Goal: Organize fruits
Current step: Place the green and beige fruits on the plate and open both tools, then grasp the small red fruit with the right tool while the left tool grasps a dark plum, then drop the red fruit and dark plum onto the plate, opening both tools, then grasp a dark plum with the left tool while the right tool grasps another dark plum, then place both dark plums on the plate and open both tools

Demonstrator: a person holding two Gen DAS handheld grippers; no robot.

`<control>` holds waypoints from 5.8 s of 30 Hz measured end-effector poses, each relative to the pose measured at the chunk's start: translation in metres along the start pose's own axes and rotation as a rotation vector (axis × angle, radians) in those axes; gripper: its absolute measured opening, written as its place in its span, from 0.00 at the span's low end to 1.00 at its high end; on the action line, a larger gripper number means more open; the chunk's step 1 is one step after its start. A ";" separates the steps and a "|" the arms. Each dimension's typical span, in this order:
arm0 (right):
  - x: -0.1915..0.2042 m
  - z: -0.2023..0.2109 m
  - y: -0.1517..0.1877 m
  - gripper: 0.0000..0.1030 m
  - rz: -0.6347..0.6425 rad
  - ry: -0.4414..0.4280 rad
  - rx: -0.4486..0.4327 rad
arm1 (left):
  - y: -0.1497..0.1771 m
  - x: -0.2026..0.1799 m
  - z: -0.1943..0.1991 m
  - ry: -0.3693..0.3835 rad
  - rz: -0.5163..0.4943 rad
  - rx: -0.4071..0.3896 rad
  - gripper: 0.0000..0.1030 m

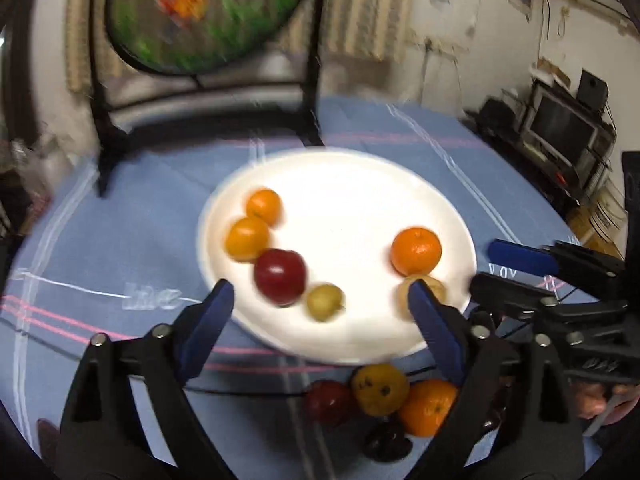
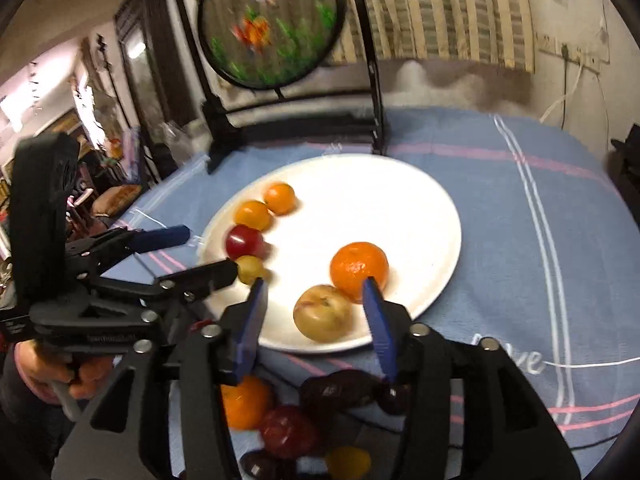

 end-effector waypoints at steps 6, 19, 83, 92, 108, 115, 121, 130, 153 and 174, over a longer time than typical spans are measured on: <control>0.045 0.034 0.059 0.60 0.111 -0.130 0.087 | 0.044 0.016 0.024 -0.007 0.014 0.005 0.97; 0.077 0.028 0.144 0.48 0.229 -0.151 0.350 | 0.078 0.034 0.026 -0.044 0.065 0.079 0.97; -0.031 0.005 -0.014 0.31 -0.094 -0.021 -0.037 | -0.005 -0.035 0.011 0.049 -0.169 -0.011 0.32; -0.055 -0.027 -0.021 0.50 -0.089 0.065 0.025 | -0.024 -0.028 -0.037 -0.079 -0.124 0.043 0.82; 0.013 0.037 0.096 0.54 0.070 0.000 0.176 | 0.079 0.023 0.032 -0.010 0.032 0.049 0.94; 0.017 0.026 0.116 0.36 0.057 -0.014 0.251 | 0.079 0.022 0.033 -0.013 0.029 0.047 0.94; 0.009 0.023 0.118 0.36 -0.006 -0.034 0.248 | 0.078 0.019 0.040 0.005 0.018 0.033 0.94; 0.009 0.011 0.116 0.32 -0.004 -0.027 0.258 | 0.078 0.015 0.044 0.012 -0.002 0.022 0.94; 0.002 0.027 0.109 0.30 -0.072 -0.049 0.203 | 0.110 -0.041 0.024 0.114 -0.213 0.105 0.40; 0.000 0.007 0.017 0.30 -0.027 -0.019 0.040 | 0.025 -0.029 0.025 0.167 -0.048 0.024 0.31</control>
Point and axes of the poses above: each gripper's, at about its wrist camera, not at the fingertips, and z roughly against the way its jaws point, x to its left, y to its underside, the point moved 9 cm from there along -z, roughly the way its jaws point, and after that the axes turned 15 degrees about -y, right-handed, at the moved point
